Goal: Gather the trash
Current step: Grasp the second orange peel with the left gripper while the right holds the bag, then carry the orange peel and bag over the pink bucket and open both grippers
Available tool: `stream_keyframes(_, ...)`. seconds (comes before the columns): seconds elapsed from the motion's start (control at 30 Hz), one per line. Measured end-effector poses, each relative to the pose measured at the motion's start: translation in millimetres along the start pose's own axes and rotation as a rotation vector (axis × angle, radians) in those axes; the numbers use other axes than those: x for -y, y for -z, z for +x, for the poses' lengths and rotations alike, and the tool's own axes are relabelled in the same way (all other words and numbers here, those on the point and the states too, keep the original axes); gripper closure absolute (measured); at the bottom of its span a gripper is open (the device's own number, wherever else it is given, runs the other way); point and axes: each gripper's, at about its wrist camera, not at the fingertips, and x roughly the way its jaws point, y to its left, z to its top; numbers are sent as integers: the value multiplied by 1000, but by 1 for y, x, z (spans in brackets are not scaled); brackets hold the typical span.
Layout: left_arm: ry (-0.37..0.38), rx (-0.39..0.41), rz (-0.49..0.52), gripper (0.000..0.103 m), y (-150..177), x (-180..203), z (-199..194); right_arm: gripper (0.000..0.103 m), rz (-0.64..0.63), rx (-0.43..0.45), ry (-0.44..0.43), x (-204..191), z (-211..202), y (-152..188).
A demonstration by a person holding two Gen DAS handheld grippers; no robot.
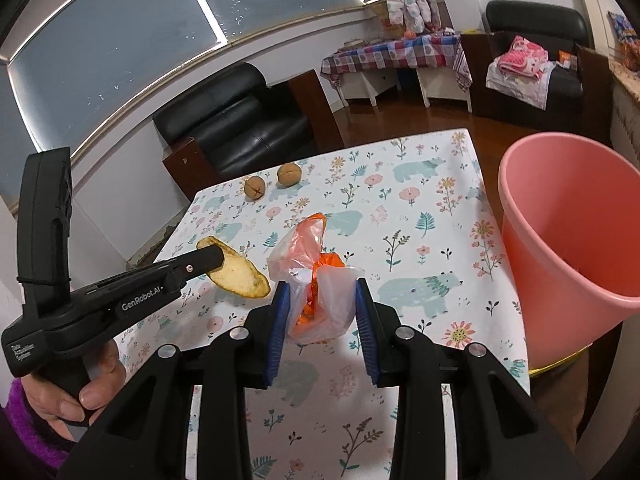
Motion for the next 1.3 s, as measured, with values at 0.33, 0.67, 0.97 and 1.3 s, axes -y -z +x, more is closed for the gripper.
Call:
stream_keyframes(0.33,13,33,25,98,-2,16,-17,70,-5,50,22,3,-17,-3)
stream_keyframes(0.67,80,78,108,98,-25,65,-20,70,46,165,114,38,-52,-21)
stream_keyframes(0.97,180,100,202,98,-43,131,-13,70,139,243,232,92,-84,-35)
stream_keyframes(1.3,246,52,263,98,-51,191,14,70,211,255,319,141,-96,-32)
